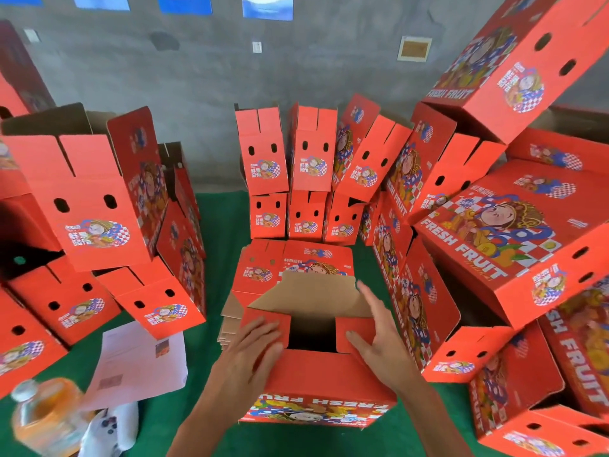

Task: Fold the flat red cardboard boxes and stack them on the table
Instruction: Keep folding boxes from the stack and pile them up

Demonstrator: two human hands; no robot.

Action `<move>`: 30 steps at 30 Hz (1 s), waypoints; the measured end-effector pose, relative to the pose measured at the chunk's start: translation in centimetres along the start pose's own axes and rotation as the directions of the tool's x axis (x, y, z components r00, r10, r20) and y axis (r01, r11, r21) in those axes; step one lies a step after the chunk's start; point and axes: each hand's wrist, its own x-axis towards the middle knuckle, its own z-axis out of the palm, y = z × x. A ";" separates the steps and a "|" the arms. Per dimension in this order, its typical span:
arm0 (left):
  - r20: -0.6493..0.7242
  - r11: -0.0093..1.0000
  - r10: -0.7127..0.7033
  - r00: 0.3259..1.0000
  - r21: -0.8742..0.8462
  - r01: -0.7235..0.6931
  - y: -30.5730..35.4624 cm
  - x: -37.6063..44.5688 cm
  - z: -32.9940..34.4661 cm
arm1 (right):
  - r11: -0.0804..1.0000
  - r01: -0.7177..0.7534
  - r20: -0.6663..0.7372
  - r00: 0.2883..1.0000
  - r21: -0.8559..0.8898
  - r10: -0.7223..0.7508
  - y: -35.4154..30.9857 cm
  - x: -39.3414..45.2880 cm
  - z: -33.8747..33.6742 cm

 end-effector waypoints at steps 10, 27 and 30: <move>0.014 0.996 -0.046 0.999 -0.078 0.047 1.0 0.8 -0.5 | 0.992 -0.099 0.008 0.995 0.079 0.099 0.2 0.3 -0.4; 0.187 0.968 -0.221 0.957 0.158 0.193 0.9 2.6 0.1 | 0.990 -0.118 0.132 0.983 -0.072 0.127 2.2 1.2 -0.7; 0.168 0.922 -0.331 0.929 0.269 0.279 1.5 2.9 0.8 | 0.959 -0.083 0.124 0.985 -0.272 0.120 2.3 1.2 -0.1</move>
